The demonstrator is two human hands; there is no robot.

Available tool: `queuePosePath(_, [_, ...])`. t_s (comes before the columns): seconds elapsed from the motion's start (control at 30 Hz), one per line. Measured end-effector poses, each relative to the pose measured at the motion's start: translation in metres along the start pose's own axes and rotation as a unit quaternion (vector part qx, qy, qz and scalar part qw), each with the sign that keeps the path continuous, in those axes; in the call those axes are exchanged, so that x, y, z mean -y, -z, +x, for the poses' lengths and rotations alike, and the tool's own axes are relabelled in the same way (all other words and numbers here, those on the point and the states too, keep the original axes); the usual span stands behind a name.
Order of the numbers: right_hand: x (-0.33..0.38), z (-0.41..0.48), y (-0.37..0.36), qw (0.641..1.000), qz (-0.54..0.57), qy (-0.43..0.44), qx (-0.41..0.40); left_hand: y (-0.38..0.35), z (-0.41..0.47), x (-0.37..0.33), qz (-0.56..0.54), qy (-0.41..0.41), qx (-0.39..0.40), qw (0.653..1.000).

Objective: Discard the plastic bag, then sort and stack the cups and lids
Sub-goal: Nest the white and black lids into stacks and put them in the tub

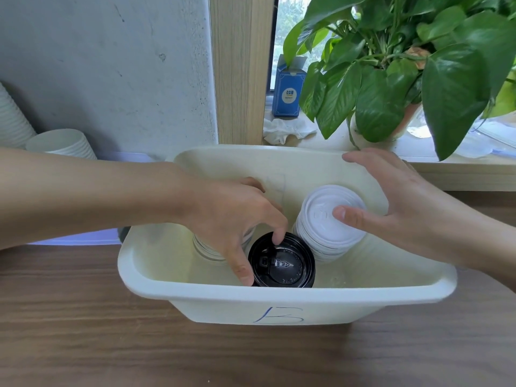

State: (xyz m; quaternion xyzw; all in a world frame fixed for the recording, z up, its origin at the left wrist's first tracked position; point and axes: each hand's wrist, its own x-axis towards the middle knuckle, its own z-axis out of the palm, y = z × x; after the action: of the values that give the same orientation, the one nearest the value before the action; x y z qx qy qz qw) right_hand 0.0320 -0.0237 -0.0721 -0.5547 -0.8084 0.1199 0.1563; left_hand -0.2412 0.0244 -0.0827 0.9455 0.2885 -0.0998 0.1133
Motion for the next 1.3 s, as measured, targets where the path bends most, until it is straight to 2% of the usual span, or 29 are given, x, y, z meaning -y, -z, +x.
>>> queuePosePath(0.17, [0.001,0.003,-0.001,1.000,0.018,-0.015,-0.015,0.002,0.011,-0.014,0.040,0.061,0.045,0.996])
queuePosePath(0.3, [0.003,0.001,-0.001,0.999,0.029,-0.023,-0.036,0.021,-0.016,-0.008,-0.019,0.032,-0.033,0.999])
queuePosePath(0.5, [0.013,-0.025,0.006,0.995,0.070,-0.043,-0.058,0.040,-0.064,-0.027,-0.064,0.098,-0.126,0.985])
queuePosePath(0.67, [0.022,-0.068,0.013,0.987,0.149,-0.068,0.001,0.025,-0.097,-0.054,-0.020,0.175,-0.124,0.976])
queuePosePath(0.8, [0.029,-0.083,0.012,0.981,0.179,-0.077,0.019,0.002,-0.112,-0.073,-0.027,0.246,-0.135,0.960])
queuePosePath(0.97, [0.034,-0.078,0.008,0.982,0.174,-0.076,0.006,-0.021,-0.123,-0.084,-0.086,0.284,-0.191,0.936])
queuePosePath(1.07, [0.040,-0.066,0.004,0.982,0.174,-0.071,0.010,-0.025,-0.129,-0.080,-0.110,0.301,-0.229,0.919])
queuePosePath(1.3, [0.060,-0.027,-0.010,0.979,0.194,-0.062,0.015,-0.026,-0.144,-0.048,-0.154,0.364,-0.253,0.883])
